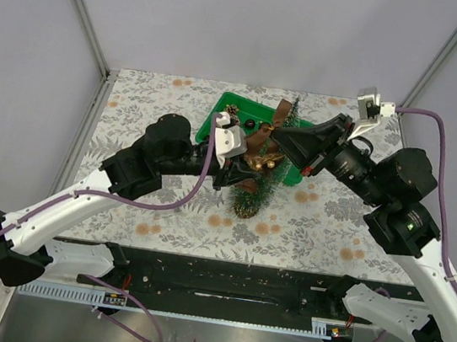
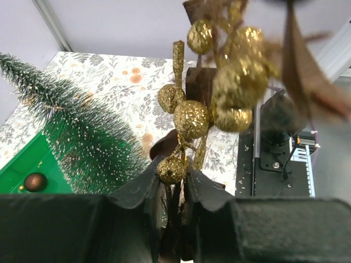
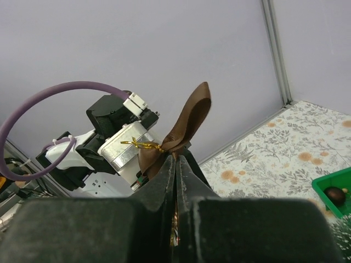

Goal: Decorate the small christmas tree

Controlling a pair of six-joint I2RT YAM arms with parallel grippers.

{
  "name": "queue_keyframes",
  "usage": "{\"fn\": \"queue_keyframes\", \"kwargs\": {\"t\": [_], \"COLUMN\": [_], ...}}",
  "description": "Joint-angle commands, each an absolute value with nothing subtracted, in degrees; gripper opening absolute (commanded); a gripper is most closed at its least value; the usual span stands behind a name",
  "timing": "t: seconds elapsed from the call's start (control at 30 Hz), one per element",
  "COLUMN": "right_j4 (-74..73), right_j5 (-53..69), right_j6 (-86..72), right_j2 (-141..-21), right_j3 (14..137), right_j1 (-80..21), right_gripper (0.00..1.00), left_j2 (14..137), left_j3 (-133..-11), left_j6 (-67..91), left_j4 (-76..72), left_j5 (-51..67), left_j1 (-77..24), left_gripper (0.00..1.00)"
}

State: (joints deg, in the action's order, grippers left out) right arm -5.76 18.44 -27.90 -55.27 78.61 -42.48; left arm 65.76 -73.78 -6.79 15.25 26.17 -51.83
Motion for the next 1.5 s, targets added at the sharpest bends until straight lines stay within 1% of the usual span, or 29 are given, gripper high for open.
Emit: {"fn": "queue_keyframes", "kwargs": {"t": [0.0,0.13,0.27,0.5,0.67,0.77,1.47], "right_j4": [-5.35,-7.73,-9.84,-11.51,-10.55,-9.41,-3.34], "right_j5": [13.54,6.0,-1.21,-9.83,-15.11,-17.92,-27.77], "right_j6": [-25.14,-23.47,-21.45,-19.25,-17.32,-16.0,-5.98], "right_j2": [-52.13,-49.05,-46.41,-43.77,-43.07,-43.33,-51.5], "right_j3": [76.38,72.96,69.18,65.57,64.51,63.99,62.23], "right_j1": [-43.15,-43.07,-43.07,-43.15,-43.15,-43.07,-43.07], "right_gripper": [0.0,0.0,0.0,0.0,0.0,0.0,0.0], "left_j2": [62.93,62.4,63.37,68.55,73.73,75.58,68.82], "left_j3": [-71.9,-71.37,-72.94,-78.91,-84.8,-86.22,-74.63], "left_j6": [-9.22,-11.16,-13.27,-15.64,-17.22,-17.05,-16.79], "left_j4": [13.88,14.15,12.75,12.22,14.84,16.26,14.06], "left_j5": [23.65,21.45,16.88,15.74,15.47,16.26,12.48], "left_j1": [-51.94,-51.86,-51.86,-51.86,-51.86,-51.86,-51.24], "left_gripper": [0.22,0.22,0.22,0.22,0.22,0.22,0.23]}}
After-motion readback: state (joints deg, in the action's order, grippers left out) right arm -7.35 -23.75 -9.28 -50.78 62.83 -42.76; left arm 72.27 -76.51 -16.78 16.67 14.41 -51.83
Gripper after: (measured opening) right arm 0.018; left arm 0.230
